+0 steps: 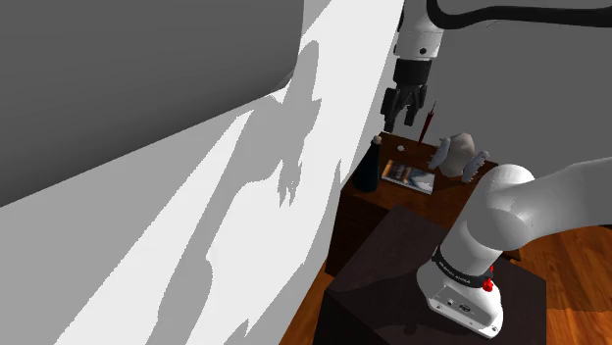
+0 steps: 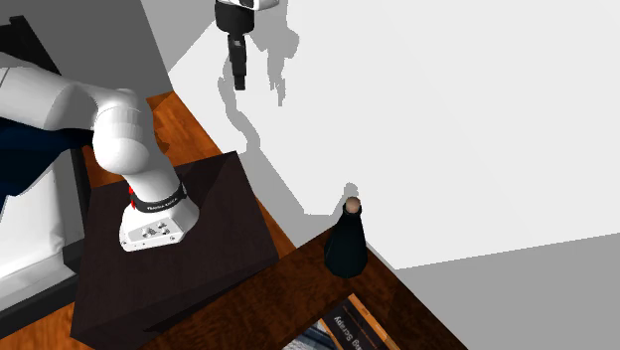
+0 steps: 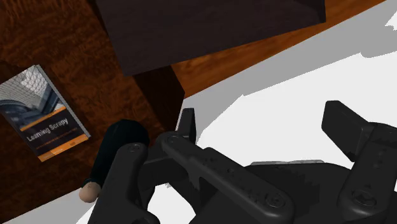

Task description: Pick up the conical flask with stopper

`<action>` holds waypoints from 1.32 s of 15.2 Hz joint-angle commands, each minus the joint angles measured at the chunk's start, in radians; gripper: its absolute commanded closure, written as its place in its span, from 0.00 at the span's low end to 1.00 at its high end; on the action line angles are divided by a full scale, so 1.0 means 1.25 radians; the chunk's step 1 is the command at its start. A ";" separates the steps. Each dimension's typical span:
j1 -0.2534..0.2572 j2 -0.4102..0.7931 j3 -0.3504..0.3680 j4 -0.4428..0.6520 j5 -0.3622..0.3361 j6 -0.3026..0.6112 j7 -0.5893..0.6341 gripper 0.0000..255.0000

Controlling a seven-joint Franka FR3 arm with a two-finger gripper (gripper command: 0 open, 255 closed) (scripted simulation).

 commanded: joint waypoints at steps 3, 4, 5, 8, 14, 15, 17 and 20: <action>-0.014 0.023 -0.026 -0.014 -0.018 0.046 -0.018 0.00; -0.021 0.036 -0.039 -0.020 -0.026 0.069 -0.026 0.00; -0.027 0.050 -0.053 -0.024 -0.034 0.093 -0.035 0.00; -0.046 0.097 -0.094 -0.033 -0.054 0.163 -0.061 0.00; -0.074 0.215 -0.176 -0.023 -0.074 0.301 -0.115 0.00; -0.077 0.238 -0.190 -0.019 -0.075 0.323 -0.125 0.00; -0.083 0.284 -0.219 -0.006 -0.072 0.367 -0.146 0.00; -0.087 0.359 -0.261 0.020 -0.057 0.427 -0.181 0.00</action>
